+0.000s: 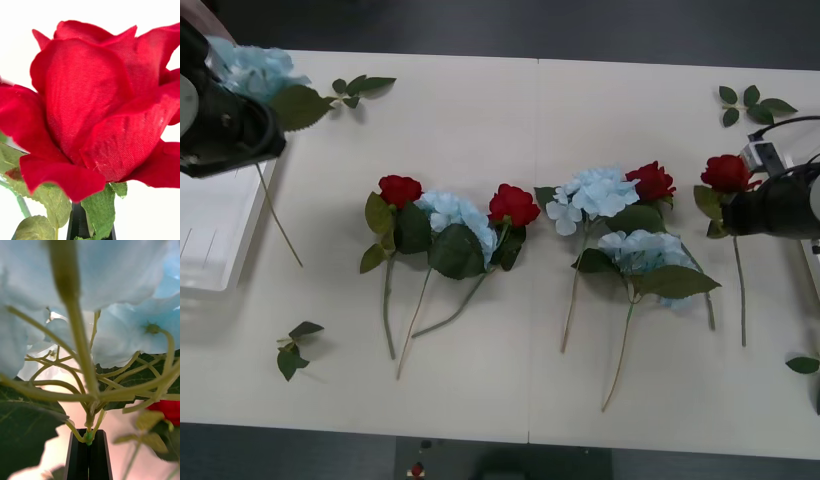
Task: Put the red flowers into the right box and the blue flowers into the left box
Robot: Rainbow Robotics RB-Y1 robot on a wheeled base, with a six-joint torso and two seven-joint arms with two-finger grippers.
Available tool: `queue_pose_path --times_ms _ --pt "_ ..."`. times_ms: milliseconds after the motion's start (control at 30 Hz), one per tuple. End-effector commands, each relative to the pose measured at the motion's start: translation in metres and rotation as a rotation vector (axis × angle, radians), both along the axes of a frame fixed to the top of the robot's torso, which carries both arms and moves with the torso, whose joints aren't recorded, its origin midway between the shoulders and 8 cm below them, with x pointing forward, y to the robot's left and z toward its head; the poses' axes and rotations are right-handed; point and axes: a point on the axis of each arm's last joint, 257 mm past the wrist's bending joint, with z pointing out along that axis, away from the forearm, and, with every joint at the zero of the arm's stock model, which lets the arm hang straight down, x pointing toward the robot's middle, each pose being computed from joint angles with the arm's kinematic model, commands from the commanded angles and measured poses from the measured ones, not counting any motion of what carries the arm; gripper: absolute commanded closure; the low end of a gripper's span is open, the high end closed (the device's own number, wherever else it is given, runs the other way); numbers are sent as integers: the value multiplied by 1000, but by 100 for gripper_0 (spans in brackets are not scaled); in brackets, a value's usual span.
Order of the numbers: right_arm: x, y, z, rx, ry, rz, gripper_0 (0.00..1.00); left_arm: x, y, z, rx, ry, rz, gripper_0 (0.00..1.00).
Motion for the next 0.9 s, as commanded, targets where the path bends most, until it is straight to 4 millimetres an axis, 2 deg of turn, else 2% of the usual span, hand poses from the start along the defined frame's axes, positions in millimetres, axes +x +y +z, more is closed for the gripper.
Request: queue_pose_path --times_ms 33,167,267,367,400,533,667,733,900 --pt "5 -32 76 -25 -88 -32 100 13 67 35 125 -36 26 100" --pt "-1 -57 129 -5 -130 -78 100 23 118 37 208 -24 29 100" --pt "-5 -77 154 12 -157 -121 100 30 142 30 235 -19 34 100" --pt "-14 -105 175 -1 -167 -169 100 36 163 20 243 -17 36 100" --pt "-19 -121 184 -18 -170 -196 100 39 173 16 248 -18 35 100" --pt "-30 -166 198 -60 -163 -271 100 43 189 2 250 -16 35 100" --pt "-34 -199 202 -70 -161 -330 100 42 201 -14 228 1 59 100" --pt "-34 -218 198 -71 -162 -367 100 41 207 -25 218 12 68 100" --pt "-31 -256 187 -118 -187 -416 100 44 215 -34 212 5 75 100"
